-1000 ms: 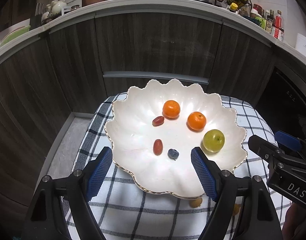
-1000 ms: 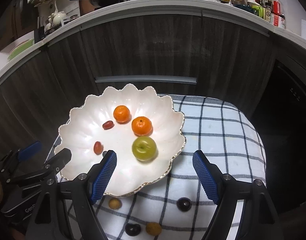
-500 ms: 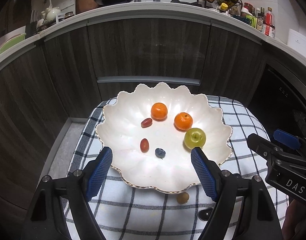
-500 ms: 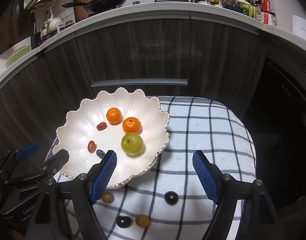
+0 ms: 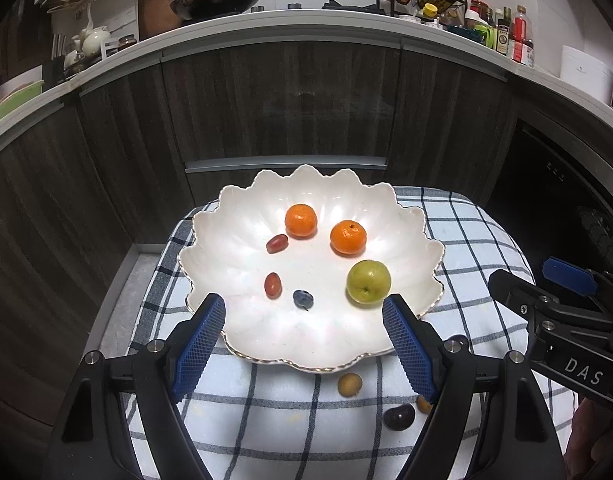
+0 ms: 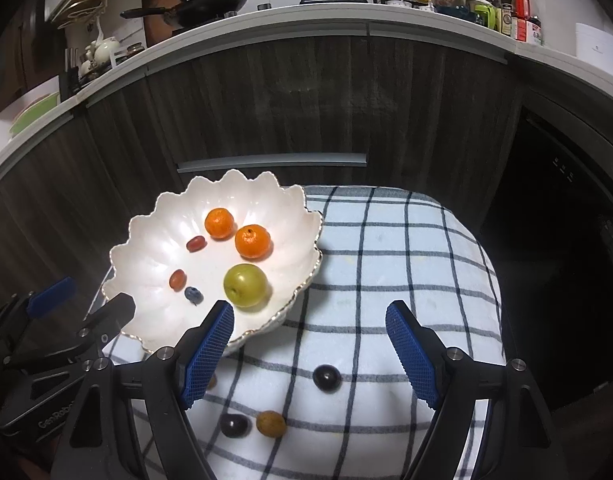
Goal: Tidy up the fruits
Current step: 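Withdraw both tools from the bowl back over the cloth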
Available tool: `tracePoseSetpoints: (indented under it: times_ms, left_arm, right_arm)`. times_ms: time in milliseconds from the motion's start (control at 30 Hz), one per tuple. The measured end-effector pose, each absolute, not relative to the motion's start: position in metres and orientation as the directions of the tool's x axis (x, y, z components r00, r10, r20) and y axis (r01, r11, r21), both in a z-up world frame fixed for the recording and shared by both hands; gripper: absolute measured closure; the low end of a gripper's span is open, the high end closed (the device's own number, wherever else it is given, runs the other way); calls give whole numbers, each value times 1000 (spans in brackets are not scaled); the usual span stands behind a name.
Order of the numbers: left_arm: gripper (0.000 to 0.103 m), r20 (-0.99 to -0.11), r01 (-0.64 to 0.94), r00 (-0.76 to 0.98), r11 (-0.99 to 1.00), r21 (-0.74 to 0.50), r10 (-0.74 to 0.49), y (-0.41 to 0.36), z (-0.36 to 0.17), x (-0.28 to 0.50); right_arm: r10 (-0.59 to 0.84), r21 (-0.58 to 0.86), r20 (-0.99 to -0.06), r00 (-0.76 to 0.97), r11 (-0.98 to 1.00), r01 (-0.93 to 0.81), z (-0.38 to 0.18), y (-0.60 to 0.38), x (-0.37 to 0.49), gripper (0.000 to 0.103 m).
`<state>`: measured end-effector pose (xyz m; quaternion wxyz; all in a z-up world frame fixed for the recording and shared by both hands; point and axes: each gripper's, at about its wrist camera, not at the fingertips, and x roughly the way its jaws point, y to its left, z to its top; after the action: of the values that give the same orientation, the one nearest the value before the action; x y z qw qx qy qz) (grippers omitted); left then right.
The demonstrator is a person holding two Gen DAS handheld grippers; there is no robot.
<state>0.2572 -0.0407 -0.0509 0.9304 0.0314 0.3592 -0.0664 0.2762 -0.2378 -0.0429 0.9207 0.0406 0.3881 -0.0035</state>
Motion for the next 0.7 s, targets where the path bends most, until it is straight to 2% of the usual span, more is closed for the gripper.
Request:
tracePoseSetpoints:
  times_ms: [700]
  left_arm:
    - [22,-680,195,724,980,39,-118,-55,-73,220]
  right_arm:
    - [7,27,-716,698,999,18,-55,-249,247,24]
